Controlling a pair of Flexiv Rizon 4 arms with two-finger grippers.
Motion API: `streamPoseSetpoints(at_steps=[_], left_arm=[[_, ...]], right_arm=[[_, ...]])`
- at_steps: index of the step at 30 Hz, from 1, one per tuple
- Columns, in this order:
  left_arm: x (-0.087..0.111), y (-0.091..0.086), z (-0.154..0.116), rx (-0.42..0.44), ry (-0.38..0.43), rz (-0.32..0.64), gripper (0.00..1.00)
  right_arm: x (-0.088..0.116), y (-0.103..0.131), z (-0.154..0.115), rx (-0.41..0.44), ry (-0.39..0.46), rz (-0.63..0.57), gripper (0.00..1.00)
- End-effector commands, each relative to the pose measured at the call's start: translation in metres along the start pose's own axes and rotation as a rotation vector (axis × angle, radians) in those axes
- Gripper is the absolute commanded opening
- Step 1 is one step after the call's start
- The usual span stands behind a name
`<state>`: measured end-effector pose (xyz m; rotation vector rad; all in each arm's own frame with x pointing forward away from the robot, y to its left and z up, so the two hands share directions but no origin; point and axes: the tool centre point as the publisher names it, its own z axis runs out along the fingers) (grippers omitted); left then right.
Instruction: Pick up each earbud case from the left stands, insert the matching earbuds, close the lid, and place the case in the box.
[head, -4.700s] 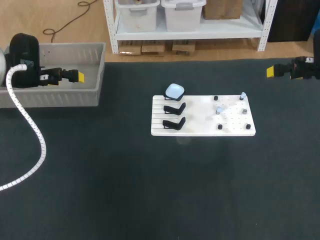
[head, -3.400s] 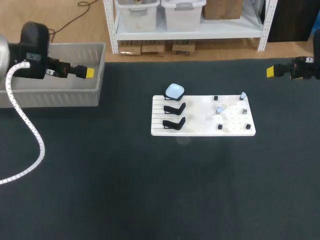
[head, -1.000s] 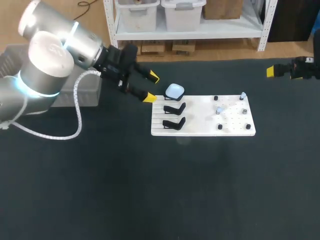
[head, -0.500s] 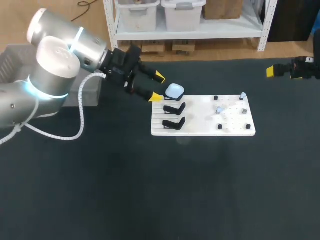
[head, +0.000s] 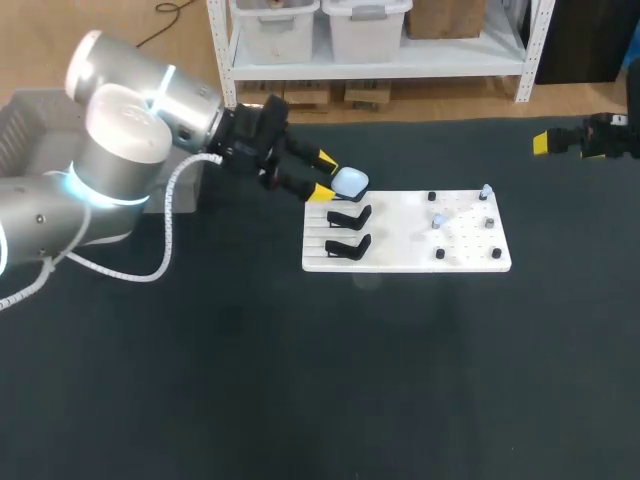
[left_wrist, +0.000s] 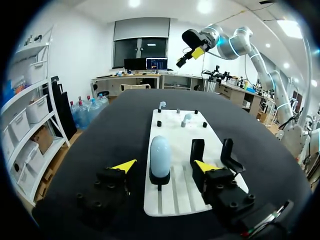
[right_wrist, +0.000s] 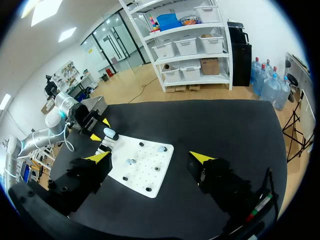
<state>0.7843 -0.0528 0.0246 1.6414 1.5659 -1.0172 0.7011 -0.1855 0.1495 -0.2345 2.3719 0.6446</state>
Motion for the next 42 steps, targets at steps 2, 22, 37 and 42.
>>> streamPoseSetpoints(at_steps=[2,22,37,42], left_arm=[[0.000,0.005,0.005,-0.003,-0.001,0.015,0.65],[0.002,0.012,0.019,0.001,-0.008,0.004,0.55],[0.001,0.009,0.024,0.002,-0.019,0.002,0.44],[0.001,0.009,0.024,0.000,-0.019,0.002,0.40]], right_arm=[[0.000,0.000,0.000,0.000,0.000,0.000,1.00],[0.000,0.000,0.000,0.000,0.000,0.000,1.00],[0.000,0.000,0.000,0.000,0.000,0.000,1.00],[0.000,0.000,0.000,0.000,0.000,0.000,1.00]])
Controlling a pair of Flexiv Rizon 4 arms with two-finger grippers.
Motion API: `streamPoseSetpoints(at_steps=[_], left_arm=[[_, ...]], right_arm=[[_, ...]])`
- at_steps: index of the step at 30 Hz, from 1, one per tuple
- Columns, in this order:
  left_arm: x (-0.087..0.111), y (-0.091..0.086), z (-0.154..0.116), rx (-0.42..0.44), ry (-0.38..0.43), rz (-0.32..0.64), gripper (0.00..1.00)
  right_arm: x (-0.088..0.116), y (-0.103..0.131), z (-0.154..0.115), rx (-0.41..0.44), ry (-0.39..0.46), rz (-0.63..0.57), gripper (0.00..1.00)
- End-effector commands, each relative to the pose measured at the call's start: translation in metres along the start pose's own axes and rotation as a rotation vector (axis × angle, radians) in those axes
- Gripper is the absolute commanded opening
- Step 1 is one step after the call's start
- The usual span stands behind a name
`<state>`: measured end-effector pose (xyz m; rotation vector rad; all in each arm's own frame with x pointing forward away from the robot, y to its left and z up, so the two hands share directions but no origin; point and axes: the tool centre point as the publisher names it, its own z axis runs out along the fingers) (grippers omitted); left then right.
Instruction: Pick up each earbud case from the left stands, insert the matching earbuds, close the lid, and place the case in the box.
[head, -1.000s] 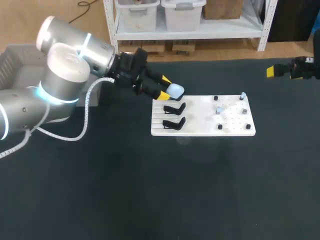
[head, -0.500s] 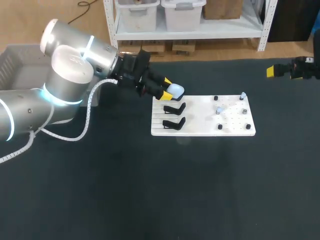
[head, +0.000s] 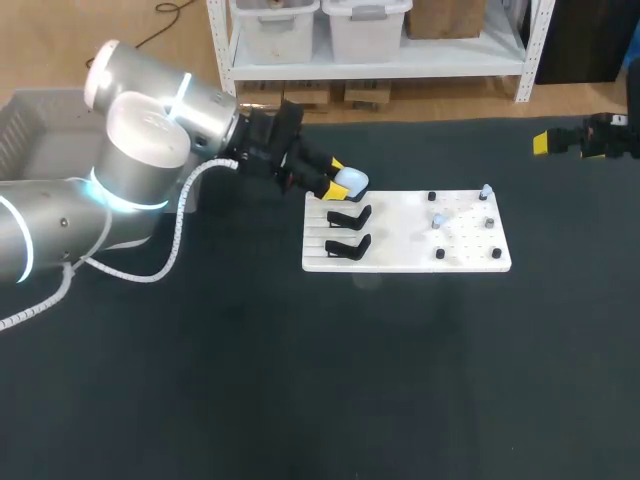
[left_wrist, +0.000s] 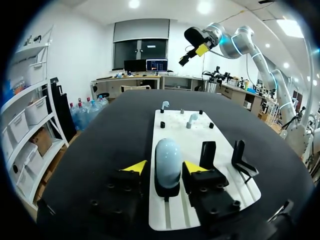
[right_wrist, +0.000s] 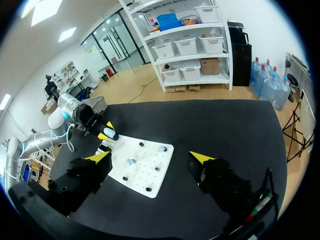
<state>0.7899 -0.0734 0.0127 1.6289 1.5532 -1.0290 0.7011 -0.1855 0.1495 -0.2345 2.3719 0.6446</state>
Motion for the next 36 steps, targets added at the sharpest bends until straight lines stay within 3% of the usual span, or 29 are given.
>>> streamPoseSetpoints(at_steps=[1,7,8,9,18,36], left_arm=[[0.001,0.001,0.001,0.000,-0.001,0.001,0.38],[0.001,-0.001,0.001,-0.001,0.000,0.011,0.22],[0.001,-0.002,0.001,-0.002,-0.001,0.013,0.06],[0.000,-0.002,0.001,-0.002,-0.002,0.013,0.00],[-0.013,-0.011,-0.014,-0.010,-0.037,0.038,0.00],[-0.100,-0.058,-0.083,-0.125,-0.268,0.107,0.00]], right_arm=[[0.000,0.000,0.000,0.000,0.000,0.000,1.00],[0.000,0.000,0.000,0.000,0.000,0.000,1.00],[0.000,0.000,0.000,0.000,0.000,0.000,1.00],[0.000,0.000,0.000,0.000,0.000,0.000,1.00],[0.000,0.000,0.000,0.000,0.000,0.000,1.00],[0.000,0.000,0.000,0.000,0.000,0.000,1.00]])
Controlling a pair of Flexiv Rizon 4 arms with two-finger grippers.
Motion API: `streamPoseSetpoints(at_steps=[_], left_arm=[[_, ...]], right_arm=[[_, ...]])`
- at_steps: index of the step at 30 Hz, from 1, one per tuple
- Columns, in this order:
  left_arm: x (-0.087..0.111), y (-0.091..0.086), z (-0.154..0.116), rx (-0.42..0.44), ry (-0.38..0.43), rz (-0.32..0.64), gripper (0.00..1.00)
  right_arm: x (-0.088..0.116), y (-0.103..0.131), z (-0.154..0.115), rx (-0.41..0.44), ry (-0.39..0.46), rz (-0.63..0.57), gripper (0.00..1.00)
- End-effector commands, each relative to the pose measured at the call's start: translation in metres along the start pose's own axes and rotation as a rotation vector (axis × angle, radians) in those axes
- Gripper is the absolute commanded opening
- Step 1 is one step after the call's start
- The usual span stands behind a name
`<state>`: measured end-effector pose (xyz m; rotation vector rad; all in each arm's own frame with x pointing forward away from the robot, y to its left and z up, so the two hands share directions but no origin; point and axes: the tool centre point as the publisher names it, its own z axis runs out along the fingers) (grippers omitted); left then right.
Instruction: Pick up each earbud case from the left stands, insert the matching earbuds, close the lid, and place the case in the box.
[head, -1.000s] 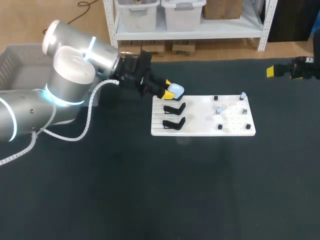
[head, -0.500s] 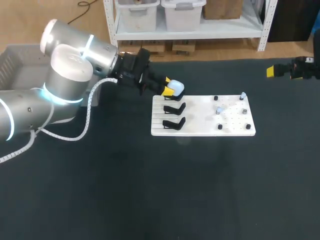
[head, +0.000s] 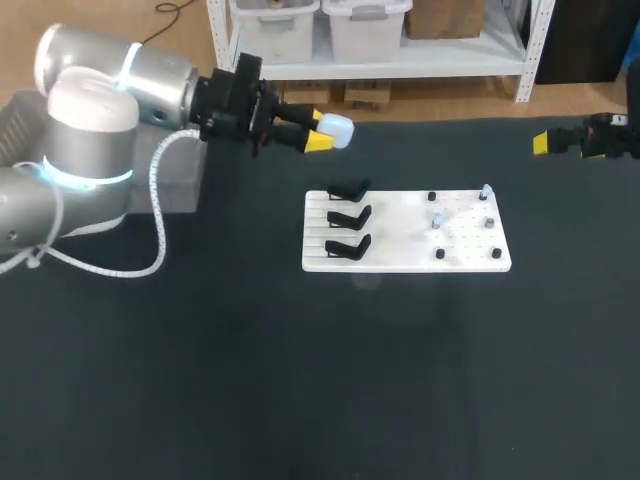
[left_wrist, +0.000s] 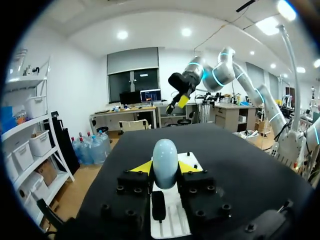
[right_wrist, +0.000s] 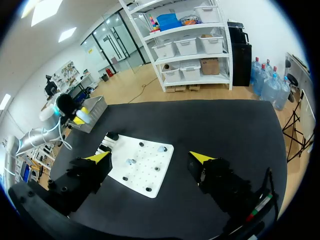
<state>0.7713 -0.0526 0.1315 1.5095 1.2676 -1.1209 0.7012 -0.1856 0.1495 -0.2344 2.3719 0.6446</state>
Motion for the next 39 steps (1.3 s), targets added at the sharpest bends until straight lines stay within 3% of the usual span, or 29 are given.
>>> streamPoseSetpoints(at_steps=[1,17,39], left_arm=[[-0.015,-0.032,-0.008,-0.138,-0.012,-0.012,0.00],[-0.040,-0.066,-0.013,-0.165,-0.103,-0.123,0.00],[-0.040,-0.066,-0.013,-0.165,-0.103,-0.123,0.00]], right_arm=[[0.000,0.000,0.000,0.000,0.000,0.000,1.00],[0.000,0.000,0.000,0.000,0.000,0.000,1.00],[0.000,0.000,0.000,0.000,0.000,0.000,1.00]])
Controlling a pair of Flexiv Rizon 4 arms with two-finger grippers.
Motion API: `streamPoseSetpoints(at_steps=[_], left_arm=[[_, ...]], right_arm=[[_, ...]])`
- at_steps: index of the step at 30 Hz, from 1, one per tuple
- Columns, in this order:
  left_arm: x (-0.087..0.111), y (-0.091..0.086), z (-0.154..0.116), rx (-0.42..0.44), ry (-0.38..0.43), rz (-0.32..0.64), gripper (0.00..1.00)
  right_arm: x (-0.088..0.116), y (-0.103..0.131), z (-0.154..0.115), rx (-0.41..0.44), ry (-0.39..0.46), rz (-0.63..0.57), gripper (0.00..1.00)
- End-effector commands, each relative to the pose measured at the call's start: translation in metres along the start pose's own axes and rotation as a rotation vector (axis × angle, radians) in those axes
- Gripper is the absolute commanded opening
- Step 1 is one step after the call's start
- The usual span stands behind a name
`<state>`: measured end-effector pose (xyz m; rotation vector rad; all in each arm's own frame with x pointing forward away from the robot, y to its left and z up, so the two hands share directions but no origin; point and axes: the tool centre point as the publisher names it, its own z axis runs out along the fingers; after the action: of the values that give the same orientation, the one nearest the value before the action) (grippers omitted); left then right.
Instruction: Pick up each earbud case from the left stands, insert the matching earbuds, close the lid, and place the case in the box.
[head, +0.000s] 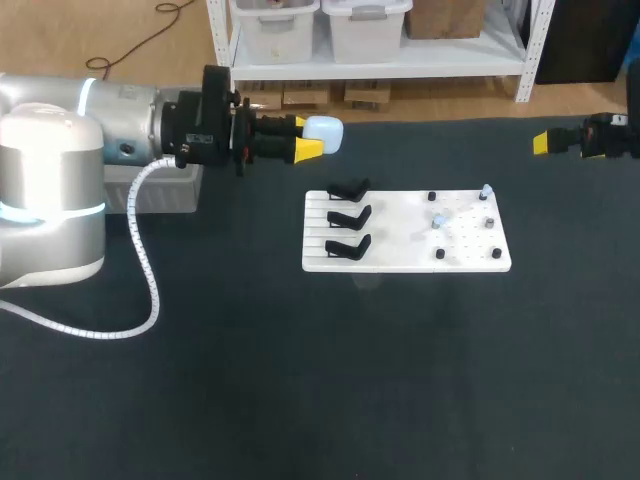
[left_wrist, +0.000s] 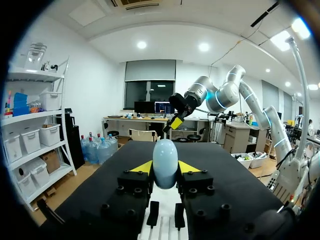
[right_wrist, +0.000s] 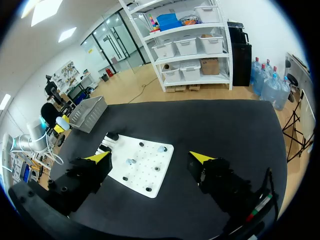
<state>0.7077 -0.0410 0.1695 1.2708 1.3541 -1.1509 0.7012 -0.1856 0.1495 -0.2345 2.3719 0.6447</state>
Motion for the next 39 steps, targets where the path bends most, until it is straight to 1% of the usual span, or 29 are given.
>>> streamPoseSetpoints(at_steps=[1,3,6,7,9,12,18,23,29,39], left_arm=[[-0.001,-0.006,0.002,-0.023,-0.003,0.015,0.00],[-0.002,-0.009,0.005,-0.004,-0.021,0.022,0.00],[-0.002,-0.012,0.010,0.004,-0.027,0.024,0.00],[-0.002,-0.013,0.011,0.008,-0.041,0.017,0.00],[-0.001,-0.015,0.013,0.009,-0.048,0.014,0.00],[0.003,-0.019,0.016,0.016,-0.066,0.005,0.00],[0.010,-0.024,0.018,0.025,-0.095,-0.014,0.00],[0.012,-0.027,0.016,0.029,-0.104,-0.017,0.00],[0.015,-0.028,0.018,0.044,-0.110,-0.003,0.00],[0.016,-0.029,0.021,0.055,-0.135,0.032,0.00]], right_arm=[[0.000,0.000,0.000,0.000,0.000,0.000,1.00],[-0.001,0.009,0.001,-0.017,0.012,-0.020,1.00],[-0.001,0.024,0.001,-0.026,0.021,-0.049,1.00],[0.000,0.029,0.001,-0.028,0.021,-0.056,1.00],[-0.001,0.037,0.000,-0.029,0.029,-0.074,1.00],[0.002,0.055,-0.002,-0.030,0.041,-0.088,1.00],[0.011,0.094,0.004,-0.034,0.104,-0.136,1.00],[0.017,0.124,0.008,-0.032,0.151,-0.173,1.00],[0.020,0.150,0.011,-0.042,0.199,-0.192,1.00],[0.031,0.178,0.019,-0.048,0.262,-0.218,1.00]])
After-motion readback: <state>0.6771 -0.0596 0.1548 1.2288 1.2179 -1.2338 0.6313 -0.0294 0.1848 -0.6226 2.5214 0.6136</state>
